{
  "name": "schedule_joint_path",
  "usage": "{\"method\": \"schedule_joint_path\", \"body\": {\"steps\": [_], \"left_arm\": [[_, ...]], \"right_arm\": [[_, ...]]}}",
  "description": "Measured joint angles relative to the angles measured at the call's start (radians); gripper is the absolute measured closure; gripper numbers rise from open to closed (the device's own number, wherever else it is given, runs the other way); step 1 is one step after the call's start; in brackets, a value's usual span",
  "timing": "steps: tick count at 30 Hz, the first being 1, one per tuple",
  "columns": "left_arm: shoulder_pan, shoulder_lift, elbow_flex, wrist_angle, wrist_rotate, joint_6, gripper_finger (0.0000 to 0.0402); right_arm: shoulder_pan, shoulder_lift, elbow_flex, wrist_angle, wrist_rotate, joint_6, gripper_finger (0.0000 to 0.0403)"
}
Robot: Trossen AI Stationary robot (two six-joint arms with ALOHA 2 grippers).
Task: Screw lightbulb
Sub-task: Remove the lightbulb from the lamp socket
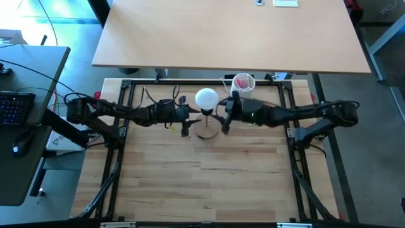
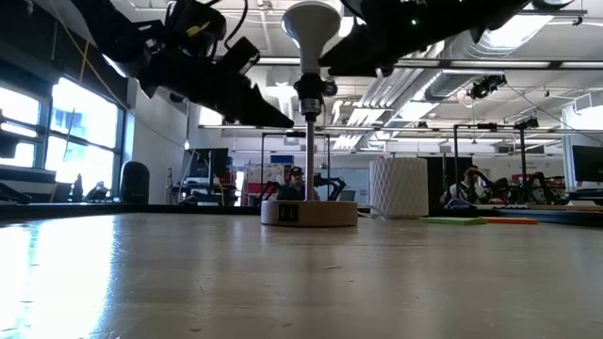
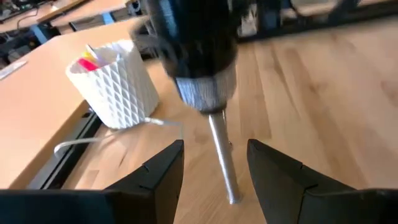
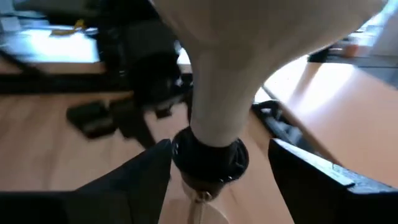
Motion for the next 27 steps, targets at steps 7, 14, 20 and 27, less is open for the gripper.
{"method": "schedule_joint_path", "body": {"steps": [7, 14, 20, 27], "left_arm": [[0.012, 0.124, -0.001, 0.135, -0.003, 0.063, 0.0232], [0.019, 0.255, 0.003, 0.352, 0.007, 0.045, 0.0232], [0.021, 0.324, 0.024, 0.397, 0.044, -0.007, 0.0232], [0.021, 0.380, 0.075, 0.394, 0.047, -0.030, 0.0277]], "right_arm": [[0.141, 0.115, 0.000, 0.284, 0.391, 0.112, 0.0137], [0.154, 0.210, 0.000, 0.437, 0.480, 0.116, 0.0139], [0.153, 0.246, 0.000, 0.513, 0.527, 0.086, 0.0151], [0.150, 0.256, 0.000, 0.518, 0.536, 0.078, 0.0173]]}}
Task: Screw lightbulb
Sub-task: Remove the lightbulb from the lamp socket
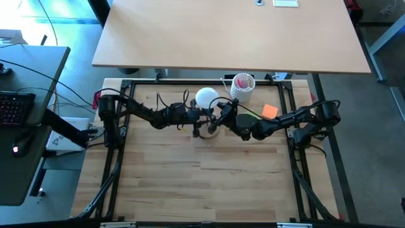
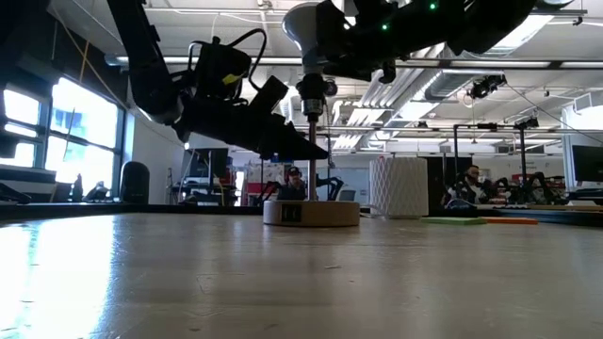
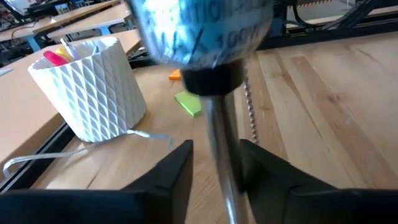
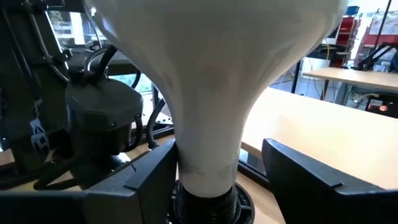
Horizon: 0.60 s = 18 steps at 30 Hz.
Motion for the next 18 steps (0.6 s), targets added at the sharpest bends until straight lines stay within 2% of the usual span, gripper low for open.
{"method": "schedule_joint_path", "body": {"steps": [6, 12, 18], "left_arm": [[0.000, 0.003, 0.008, 0.001, 0.004, -0.034, 0.0367], [-0.006, 0.002, 0.010, -0.001, -0.009, -0.030, 0.0369], [-0.015, 0.000, 0.003, -0.005, -0.016, -0.025, 0.0369]], "right_arm": [[0.000, 0.000, 0.000, -0.004, -0.011, -0.032, 0.0206], [-0.002, -0.001, 0.000, -0.016, -0.054, -0.039, 0.0239], [-0.041, -0.049, 0.000, -0.113, -0.219, -0.034, 0.0249]]}}
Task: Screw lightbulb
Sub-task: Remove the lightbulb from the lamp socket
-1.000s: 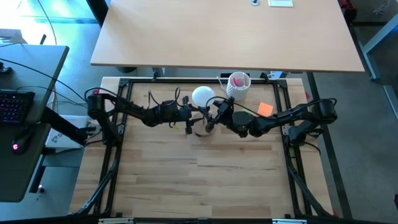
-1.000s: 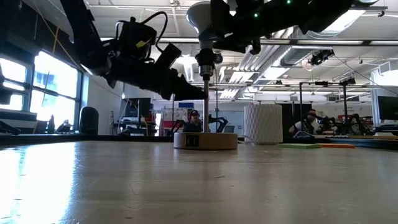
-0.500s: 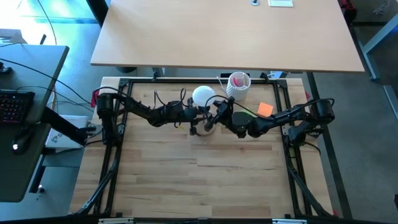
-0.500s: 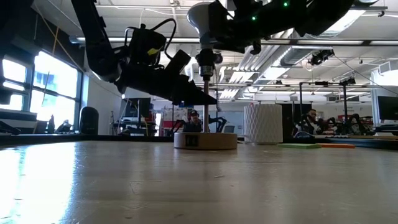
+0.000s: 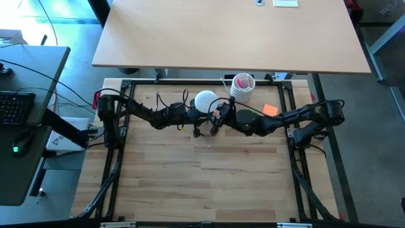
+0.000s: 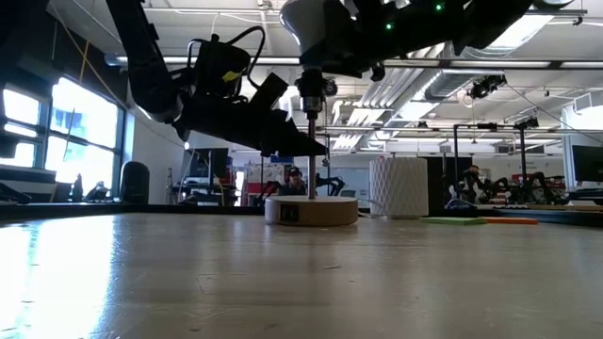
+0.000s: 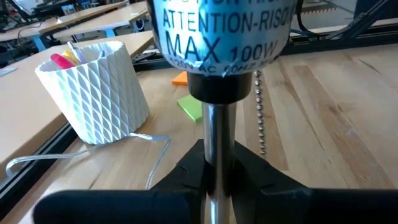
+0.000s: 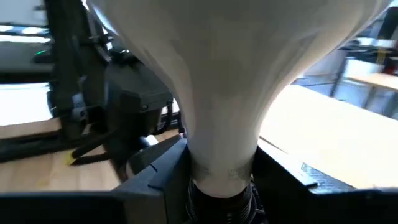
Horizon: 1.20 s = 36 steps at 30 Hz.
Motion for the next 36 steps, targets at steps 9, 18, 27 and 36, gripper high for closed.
{"method": "schedule_joint_path", "body": {"steps": [9, 18, 27, 36], "left_arm": [[-0.005, -0.001, -0.020, 0.009, 0.041, 0.003, 0.0370], [-0.004, -0.001, -0.021, 0.009, 0.185, -0.042, 0.0370], [-0.004, 0.000, -0.024, 0.001, 0.223, -0.056, 0.0372], [-0.004, 0.000, -0.024, -0.006, 0.219, -0.074, 0.0372]], "right_arm": [[-0.209, -0.106, -0.001, -0.165, -0.580, -0.010, 0.0251], [-0.430, -0.036, -0.002, -0.044, -1.234, -0.018, 0.0250], [-0.452, 0.127, 0.003, 0.231, -1.440, -0.004, 0.0249], [-0.452, 0.137, 0.002, 0.241, -1.402, 0.073, 0.0231]]}}
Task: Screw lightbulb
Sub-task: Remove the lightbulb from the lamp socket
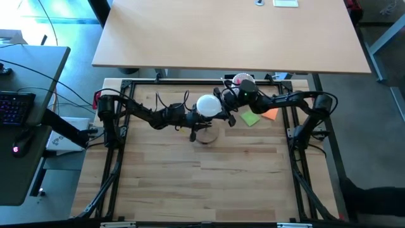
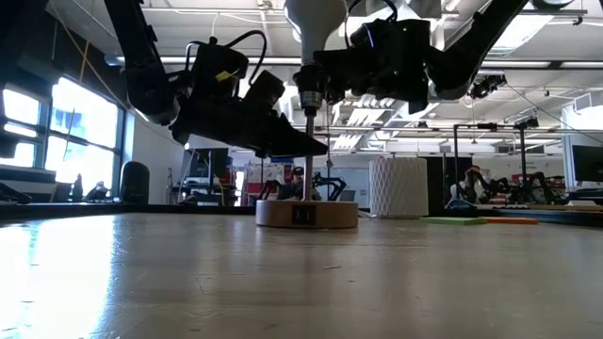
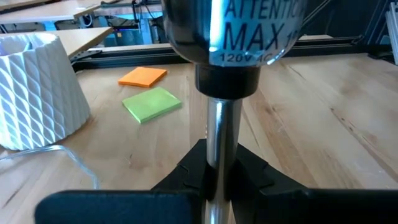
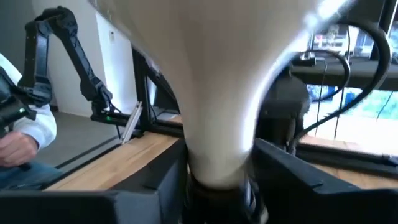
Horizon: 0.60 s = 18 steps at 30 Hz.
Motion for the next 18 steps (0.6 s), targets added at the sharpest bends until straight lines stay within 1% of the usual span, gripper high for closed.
{"method": "schedule_joint_path", "body": {"steps": [6, 8, 11, 18], "left_arm": [[-0.001, 0.000, 0.001, -0.001, 0.004, 0.004, 0.0372], [-0.001, 0.000, 0.001, -0.002, 0.003, 0.003, 0.0372], [-0.001, 0.000, 0.001, -0.002, 0.002, 0.001, 0.0372], [-0.001, 0.000, 0.000, -0.003, -0.007, -0.001, 0.0371]], "right_arm": [[0.014, -0.003, -0.002, 0.000, 0.010, 0.010, 0.0166], [0.014, -0.003, -0.002, 0.002, 0.025, 0.009, 0.0153], [0.015, -0.029, -0.002, -0.031, 0.058, 0.000, 0.0148], [0.060, -0.154, -0.002, -0.244, 0.202, -0.191, 0.0147]]}}
